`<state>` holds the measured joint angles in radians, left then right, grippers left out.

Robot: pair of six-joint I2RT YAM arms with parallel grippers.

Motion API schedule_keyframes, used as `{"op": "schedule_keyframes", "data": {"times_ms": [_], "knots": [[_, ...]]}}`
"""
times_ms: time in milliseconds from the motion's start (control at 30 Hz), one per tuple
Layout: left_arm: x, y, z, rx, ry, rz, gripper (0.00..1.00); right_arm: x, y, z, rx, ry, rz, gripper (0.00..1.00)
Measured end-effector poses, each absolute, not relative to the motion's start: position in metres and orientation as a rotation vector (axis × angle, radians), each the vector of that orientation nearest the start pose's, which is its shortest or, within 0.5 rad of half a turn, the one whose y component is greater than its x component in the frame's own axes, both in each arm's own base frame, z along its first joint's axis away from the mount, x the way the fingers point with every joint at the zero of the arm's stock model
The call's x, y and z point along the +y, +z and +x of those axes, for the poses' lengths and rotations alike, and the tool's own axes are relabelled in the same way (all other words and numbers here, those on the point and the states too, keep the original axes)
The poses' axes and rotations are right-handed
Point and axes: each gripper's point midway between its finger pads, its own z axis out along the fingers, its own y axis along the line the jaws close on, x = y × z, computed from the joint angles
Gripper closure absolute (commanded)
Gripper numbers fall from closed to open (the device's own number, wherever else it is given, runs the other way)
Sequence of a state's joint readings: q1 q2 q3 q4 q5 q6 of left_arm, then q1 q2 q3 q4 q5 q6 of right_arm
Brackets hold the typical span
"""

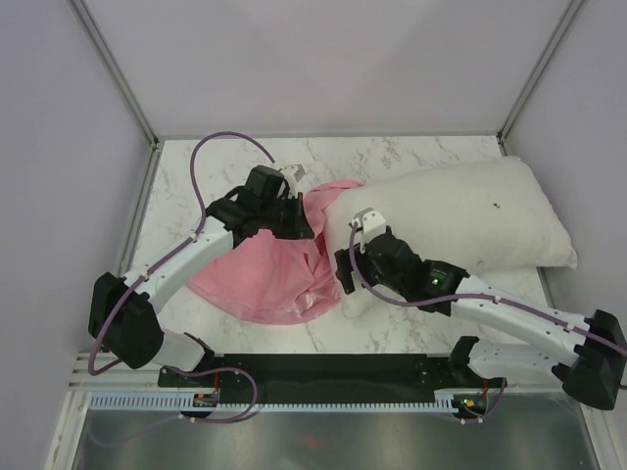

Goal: Put the pillow into the pillowcase

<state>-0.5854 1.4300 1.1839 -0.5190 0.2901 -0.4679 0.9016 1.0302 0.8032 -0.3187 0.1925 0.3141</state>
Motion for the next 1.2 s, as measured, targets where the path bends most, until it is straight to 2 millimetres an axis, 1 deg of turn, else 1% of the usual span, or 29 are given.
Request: {"op": "schedule_keyframes", "data": {"times_ms": [67,133,200,233,267,300,367,467,567,700,767,833,1000,1100,1200], "knots": [[-0.265,0.182,0.280,2.441,-0.829,0.291,0.98,0.250,0.156,0.212,2.158,0.410,-0.531,0.02],[-0.263,0.181,0.280,2.443,-0.821,0.284,0.98,0.252,0.136,0.210,2.208,0.285,-0.538,0.02],[-0.260,0.179,0.280,2.447,-0.809,0.278,0.98,0.250,0.121,0.215,2.234,0.163,-0.522,0.28],[-0.260,0.178,0.279,2.449,-0.805,0.277,0.98,0.247,0.115,0.220,2.240,0.097,-0.506,0.43],[-0.259,0.176,0.278,2.451,-0.802,0.275,0.98,0.244,0.110,0.226,2.238,0.039,-0.492,0.73],[-0.258,0.175,0.277,2.455,-0.800,0.275,0.98,0.243,0.109,0.231,2.234,-0.001,-0.479,0.84],[-0.257,0.172,0.275,2.464,-0.797,0.274,0.98,0.242,0.114,0.241,2.218,-0.031,-0.440,1.00],[-0.254,0.166,0.271,2.479,-0.792,0.274,0.98,0.246,0.136,0.262,2.198,0.018,-0.373,1.00],[-0.254,0.164,0.271,2.472,-0.794,0.272,0.98,0.249,0.156,0.285,2.197,0.119,-0.310,1.00],[-0.253,0.169,0.275,2.434,-0.807,0.267,0.98,0.255,0.167,0.307,2.202,0.250,-0.259,1.00],[-0.255,0.173,0.275,2.412,-0.827,0.268,0.98,0.262,0.165,0.315,2.214,0.303,-0.256,1.00],[-0.257,0.177,0.275,2.396,-0.854,0.268,0.98,0.273,0.162,0.326,2.219,0.382,-0.237,1.00],[-0.264,0.184,0.277,2.369,-0.890,0.256,0.98,0.300,0.159,0.342,2.193,0.558,-0.189,1.00],[-0.270,0.188,0.275,2.358,-0.927,0.260,0.98,0.313,0.155,0.350,2.181,0.607,-0.160,1.00],[-0.273,0.192,0.272,2.352,-0.965,0.261,0.98,0.320,0.142,0.360,2.199,0.617,-0.134,1.00]]}}
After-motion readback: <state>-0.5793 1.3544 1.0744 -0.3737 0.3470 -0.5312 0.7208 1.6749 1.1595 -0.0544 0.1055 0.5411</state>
